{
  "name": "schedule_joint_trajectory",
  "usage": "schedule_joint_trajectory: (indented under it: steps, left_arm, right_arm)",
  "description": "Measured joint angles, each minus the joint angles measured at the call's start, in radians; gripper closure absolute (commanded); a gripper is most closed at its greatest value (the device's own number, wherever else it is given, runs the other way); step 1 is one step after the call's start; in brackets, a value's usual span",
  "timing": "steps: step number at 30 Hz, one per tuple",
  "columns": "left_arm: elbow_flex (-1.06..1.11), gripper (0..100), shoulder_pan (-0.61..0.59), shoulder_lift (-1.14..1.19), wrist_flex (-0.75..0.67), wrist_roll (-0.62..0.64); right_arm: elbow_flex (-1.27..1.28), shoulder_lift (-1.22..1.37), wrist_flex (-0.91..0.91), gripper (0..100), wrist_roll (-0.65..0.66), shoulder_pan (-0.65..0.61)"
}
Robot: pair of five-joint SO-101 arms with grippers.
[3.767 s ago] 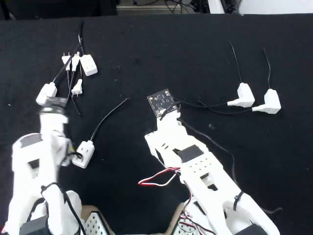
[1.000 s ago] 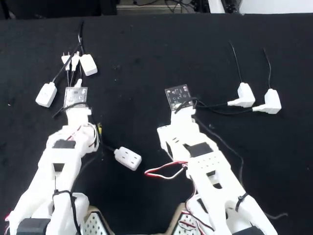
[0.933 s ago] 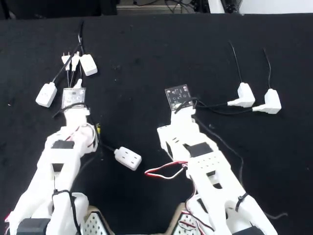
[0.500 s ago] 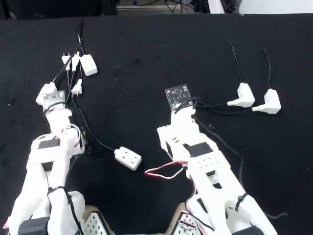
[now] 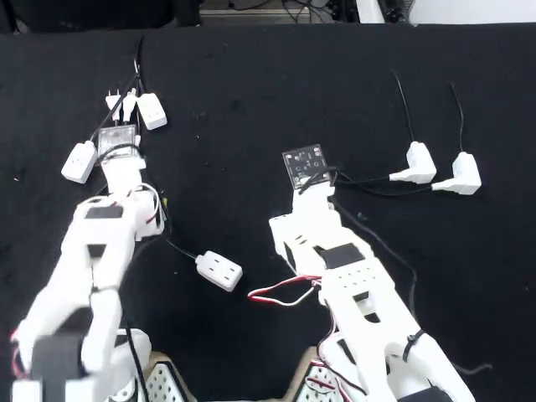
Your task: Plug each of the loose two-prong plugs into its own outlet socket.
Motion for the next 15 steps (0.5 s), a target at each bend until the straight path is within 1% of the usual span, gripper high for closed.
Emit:
schedule_joint_trajectory:
  steps: [4,7,10,15]
  left_arm:
    - [-0.083,84,-0.041,0.164,0.023,0.077]
    - [-0.149,84,-0.083,0.186,0.126,0.11]
    - [-0.186,84,-0.152,0.189,0.241,0.118]
    - [-0.199,84,-0.255,0.192,0.371,0.118]
  right_arm:
    - [0.0,0.0,0.0,77.6,0.0,0.0]
    - [0.0,0.0,0.0,77.6,0.0,0.0]
    - [0.0,0.0,0.0,77.6,0.0,0.0]
    - [0.0,0.0,0.0,77.6,0.0,0.0]
